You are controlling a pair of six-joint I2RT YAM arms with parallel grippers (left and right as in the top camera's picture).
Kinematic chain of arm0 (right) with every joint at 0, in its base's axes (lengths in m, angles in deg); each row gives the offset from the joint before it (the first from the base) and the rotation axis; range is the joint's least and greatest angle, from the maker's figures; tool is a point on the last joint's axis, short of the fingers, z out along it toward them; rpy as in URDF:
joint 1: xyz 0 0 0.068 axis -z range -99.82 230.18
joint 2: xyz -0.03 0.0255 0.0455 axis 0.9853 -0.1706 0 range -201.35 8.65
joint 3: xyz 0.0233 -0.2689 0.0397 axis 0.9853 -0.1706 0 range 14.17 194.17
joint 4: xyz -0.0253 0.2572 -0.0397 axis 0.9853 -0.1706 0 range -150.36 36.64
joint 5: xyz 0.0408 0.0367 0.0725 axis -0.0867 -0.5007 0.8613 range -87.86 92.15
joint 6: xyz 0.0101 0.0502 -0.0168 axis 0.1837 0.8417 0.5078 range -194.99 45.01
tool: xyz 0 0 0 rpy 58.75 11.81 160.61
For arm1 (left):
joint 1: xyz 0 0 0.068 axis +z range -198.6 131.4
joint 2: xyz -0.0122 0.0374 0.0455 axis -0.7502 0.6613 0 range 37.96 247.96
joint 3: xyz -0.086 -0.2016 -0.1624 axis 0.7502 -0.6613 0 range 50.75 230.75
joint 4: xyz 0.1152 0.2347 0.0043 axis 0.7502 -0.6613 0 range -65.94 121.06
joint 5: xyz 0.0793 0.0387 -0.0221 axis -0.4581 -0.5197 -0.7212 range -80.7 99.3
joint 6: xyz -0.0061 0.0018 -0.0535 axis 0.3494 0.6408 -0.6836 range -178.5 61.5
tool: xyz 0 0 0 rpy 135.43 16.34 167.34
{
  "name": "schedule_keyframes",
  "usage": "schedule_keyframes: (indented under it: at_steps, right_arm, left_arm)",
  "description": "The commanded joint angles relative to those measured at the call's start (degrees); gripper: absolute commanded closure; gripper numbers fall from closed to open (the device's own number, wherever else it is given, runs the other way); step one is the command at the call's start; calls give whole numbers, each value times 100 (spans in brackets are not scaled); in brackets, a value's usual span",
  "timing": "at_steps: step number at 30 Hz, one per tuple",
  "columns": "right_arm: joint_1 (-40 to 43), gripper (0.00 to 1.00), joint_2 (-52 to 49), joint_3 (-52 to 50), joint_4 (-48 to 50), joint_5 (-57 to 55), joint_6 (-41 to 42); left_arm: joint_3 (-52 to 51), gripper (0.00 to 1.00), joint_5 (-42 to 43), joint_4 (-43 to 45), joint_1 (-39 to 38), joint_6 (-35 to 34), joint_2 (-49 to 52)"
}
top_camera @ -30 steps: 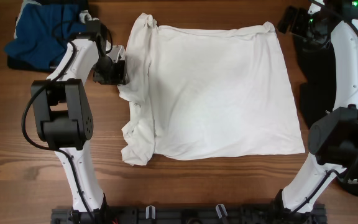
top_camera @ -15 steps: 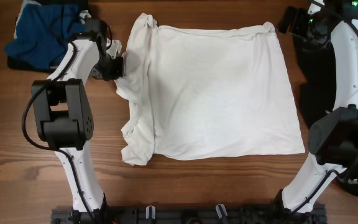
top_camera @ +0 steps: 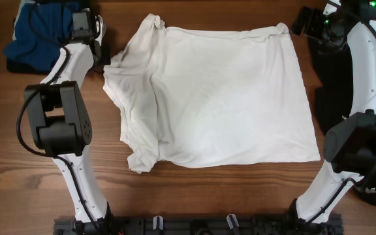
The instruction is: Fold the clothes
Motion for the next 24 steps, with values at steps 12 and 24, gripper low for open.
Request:
schedule_keyframes:
  at_steps: [12, 24]
  right_arm:
    - [-39, 0, 494, 31, -293, 90, -127]
    - [-39, 0, 1060, 17, -1274, 70, -339]
  left_arm:
    - [487, 36, 1117, -4175, -901, -1220, -2474]
    - [-1513, 42, 1392, -4690, -866, -2830, -3034]
